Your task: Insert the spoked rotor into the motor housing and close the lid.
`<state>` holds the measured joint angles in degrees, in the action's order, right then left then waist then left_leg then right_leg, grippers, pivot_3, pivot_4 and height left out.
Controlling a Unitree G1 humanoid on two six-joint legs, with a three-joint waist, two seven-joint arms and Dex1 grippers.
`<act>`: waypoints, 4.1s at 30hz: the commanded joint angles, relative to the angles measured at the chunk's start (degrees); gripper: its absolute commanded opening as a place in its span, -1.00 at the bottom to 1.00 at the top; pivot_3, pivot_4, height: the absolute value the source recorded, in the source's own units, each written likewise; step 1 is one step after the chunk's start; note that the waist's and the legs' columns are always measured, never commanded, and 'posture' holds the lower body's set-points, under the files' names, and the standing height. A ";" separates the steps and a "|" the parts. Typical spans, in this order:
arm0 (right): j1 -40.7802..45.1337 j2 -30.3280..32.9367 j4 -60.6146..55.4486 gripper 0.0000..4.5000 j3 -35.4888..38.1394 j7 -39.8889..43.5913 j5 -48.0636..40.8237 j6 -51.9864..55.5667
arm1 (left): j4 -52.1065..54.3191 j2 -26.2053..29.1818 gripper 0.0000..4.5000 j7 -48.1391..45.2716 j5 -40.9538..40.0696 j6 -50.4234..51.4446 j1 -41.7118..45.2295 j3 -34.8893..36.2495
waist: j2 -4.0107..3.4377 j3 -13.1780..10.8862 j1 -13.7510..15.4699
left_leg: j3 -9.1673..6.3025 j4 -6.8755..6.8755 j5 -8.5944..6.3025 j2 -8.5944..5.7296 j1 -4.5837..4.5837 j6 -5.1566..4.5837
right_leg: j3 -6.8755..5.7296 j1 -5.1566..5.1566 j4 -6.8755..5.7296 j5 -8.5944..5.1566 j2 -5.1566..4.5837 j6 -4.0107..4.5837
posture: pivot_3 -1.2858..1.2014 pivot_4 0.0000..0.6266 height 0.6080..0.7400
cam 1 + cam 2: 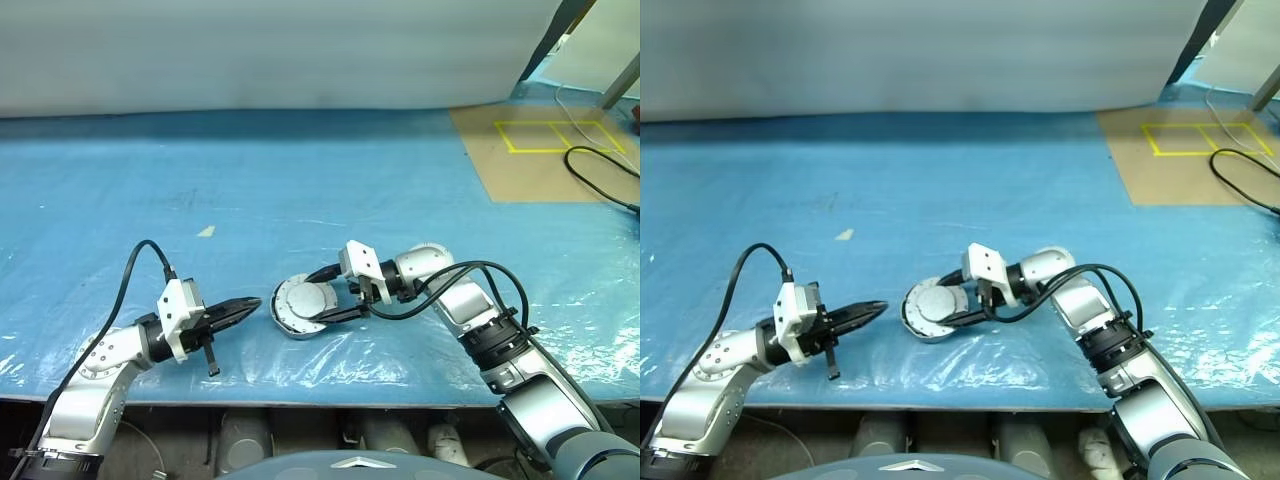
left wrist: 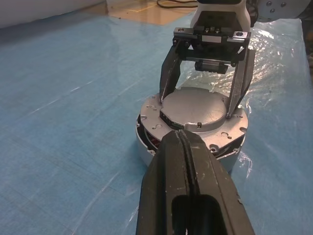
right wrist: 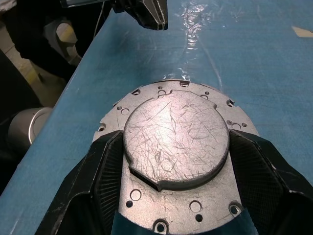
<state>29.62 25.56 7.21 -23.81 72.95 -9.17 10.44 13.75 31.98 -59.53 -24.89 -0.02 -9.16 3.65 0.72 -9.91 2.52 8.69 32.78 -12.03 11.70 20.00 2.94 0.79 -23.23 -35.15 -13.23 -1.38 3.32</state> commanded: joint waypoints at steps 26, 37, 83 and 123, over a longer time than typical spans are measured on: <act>2.40 -3.95 4.74 0.33 -2.55 -1.67 4.92 -7.38 | 3.47 0.02 -1.00 3.37 -0.44 1.04 0.49 0.07 | 0.00 0.00 -0.14 | 0.01 0.04 0.00 0.01 0.02 0.01 | 0.02 -0.06 -0.10 -0.02 0.00 0.03 | 0.03 -0.52 1.00; 2.72 -1.57 3.80 0.33 1.02 2.03 -0.32 -1.36 | 2.71 -0.11 -1.00 3.23 -0.12 0.89 1.83 -0.80 | -0.01 0.02 0.21 | 0.01 0.07 0.00 -0.03 0.01 0.00 | 0.02 -0.01 -0.10 -0.02 -0.03 0.03 | 0.03 -0.52 1.00; 5.08 -6.37 0.95 0.33 2.61 -1.44 -1.29 4.29 | 1.18 -1.14 -1.00 3.48 0.79 0.43 3.97 -2.07 | 0.00 0.03 -0.06 | 0.02 0.09 0.01 0.03 0.02 0.02 | 0.02 -0.13 -0.29 -0.06 0.01 0.11 | 0.03 -0.52 1.00; 2.39 -6.71 10.83 0.33 -1.42 -2.03 4.77 -3.57 | 1.87 -0.94 -1.00 4.20 0.70 1.60 4.72 -2.51 | 0.00 0.03 -0.12 | 0.03 0.07 0.01 0.03 -0.01 0.03 | 0.02 -0.11 -0.27 -0.08 0.00 0.12 | 0.03 -0.52 1.00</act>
<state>33.25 18.00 15.94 -23.52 70.03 -6.27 7.14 13.88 31.11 -55.47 -23.80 1.83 -4.59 1.05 0.71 -9.88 2.41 8.72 32.85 -12.02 11.72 19.98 2.96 0.81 -23.33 -35.42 -13.31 -1.38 3.44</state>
